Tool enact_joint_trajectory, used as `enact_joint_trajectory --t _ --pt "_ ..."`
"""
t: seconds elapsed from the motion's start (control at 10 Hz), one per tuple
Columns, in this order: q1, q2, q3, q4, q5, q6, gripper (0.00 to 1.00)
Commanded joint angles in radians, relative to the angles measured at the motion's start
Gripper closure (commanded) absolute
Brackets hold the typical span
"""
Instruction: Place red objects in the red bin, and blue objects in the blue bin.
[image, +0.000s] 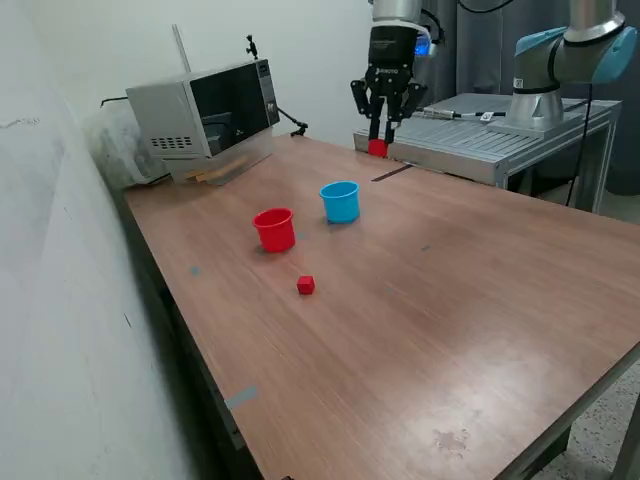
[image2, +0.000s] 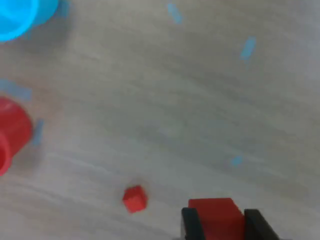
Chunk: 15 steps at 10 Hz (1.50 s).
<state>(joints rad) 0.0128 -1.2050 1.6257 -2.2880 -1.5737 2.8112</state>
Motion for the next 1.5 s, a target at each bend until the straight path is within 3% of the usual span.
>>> enact_joint_trajectory --t 0.0,0.6,1.0,1.4 --pt "-0.066 0.134 -0.176 0.002 -0.005 0.005 1.0" --pt "-0.178 0.32 -0.354 -0.005 -0.008 0.011 1.0" --pt "-0.252 0.346 -0.359 -0.011 -0.011 0.011 1.0" --pt "-0.277 0.343 -0.348 -0.014 -0.014 0.011 1.0"
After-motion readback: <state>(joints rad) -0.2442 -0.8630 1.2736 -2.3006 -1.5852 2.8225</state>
